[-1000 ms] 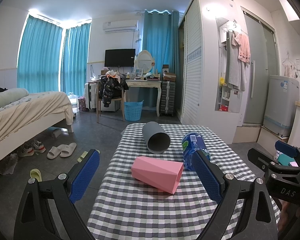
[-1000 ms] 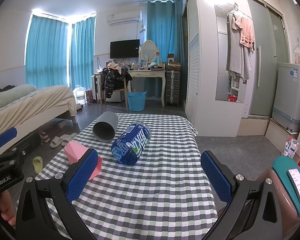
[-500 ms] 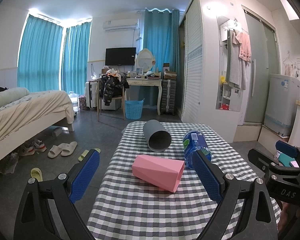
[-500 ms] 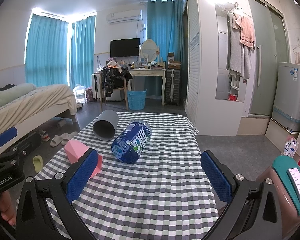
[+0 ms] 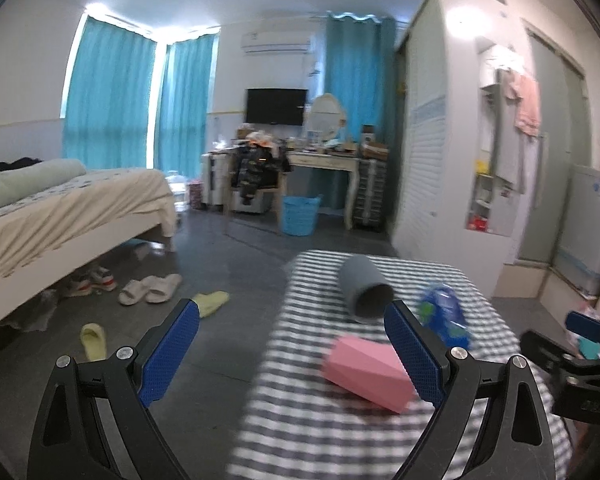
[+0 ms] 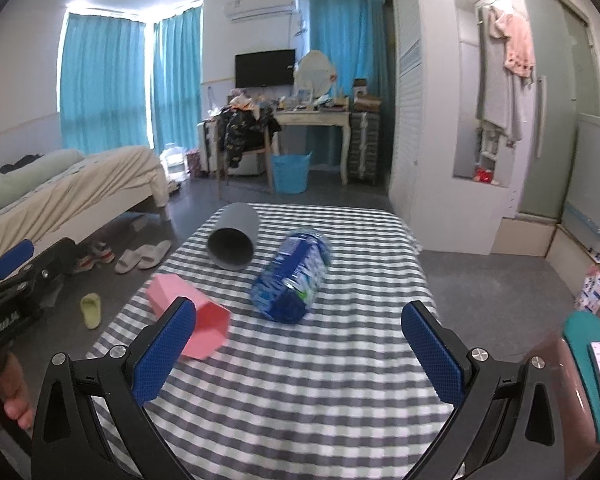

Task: Flip cup upside down
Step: 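Move the right tool to the grey cup and close its fingers around it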

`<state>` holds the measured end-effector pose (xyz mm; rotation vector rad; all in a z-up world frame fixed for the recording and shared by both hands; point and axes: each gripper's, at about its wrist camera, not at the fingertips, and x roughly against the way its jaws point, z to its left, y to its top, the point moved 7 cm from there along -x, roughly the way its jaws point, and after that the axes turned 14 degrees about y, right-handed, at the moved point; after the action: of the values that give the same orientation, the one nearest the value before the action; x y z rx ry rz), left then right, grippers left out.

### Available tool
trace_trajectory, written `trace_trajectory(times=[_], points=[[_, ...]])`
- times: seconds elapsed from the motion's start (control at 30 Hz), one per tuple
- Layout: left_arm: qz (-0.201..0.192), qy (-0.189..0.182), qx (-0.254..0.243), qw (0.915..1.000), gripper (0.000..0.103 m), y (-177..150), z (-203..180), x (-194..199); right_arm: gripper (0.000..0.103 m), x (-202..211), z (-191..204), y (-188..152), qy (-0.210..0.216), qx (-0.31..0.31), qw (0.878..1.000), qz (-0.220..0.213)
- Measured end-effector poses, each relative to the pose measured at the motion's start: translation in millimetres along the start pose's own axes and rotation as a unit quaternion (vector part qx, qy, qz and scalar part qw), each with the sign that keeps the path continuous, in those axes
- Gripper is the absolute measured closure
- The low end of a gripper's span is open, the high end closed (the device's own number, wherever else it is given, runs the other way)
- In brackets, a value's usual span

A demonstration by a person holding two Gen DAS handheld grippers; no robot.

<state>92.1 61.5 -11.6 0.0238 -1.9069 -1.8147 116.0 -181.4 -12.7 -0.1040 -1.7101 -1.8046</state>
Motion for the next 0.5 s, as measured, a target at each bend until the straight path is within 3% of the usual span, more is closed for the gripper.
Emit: trace_trajectory(times=[0.27, 0.4, 0.5], points=[[0.029, 0.042, -0.009, 0.9987, 0.007, 37.1, 28.8, -56.1, 0.0, -58.8, 37.1, 50.3, 0.023, 0.05, 0.998, 0.034], [0.048, 0.037, 0.003, 0.9981, 0.007, 26.0, 40.2, -77.3, 0.0, -106.1, 51.5, 66.0, 0.051, 0.05, 0.995, 0.067], [0.065, 0.052, 0.018, 0.9964, 0.007, 17.5, 49.5, -93.7, 0.0, -151.5, 53.7, 72.9, 0.045, 0.057, 0.992, 0.099]])
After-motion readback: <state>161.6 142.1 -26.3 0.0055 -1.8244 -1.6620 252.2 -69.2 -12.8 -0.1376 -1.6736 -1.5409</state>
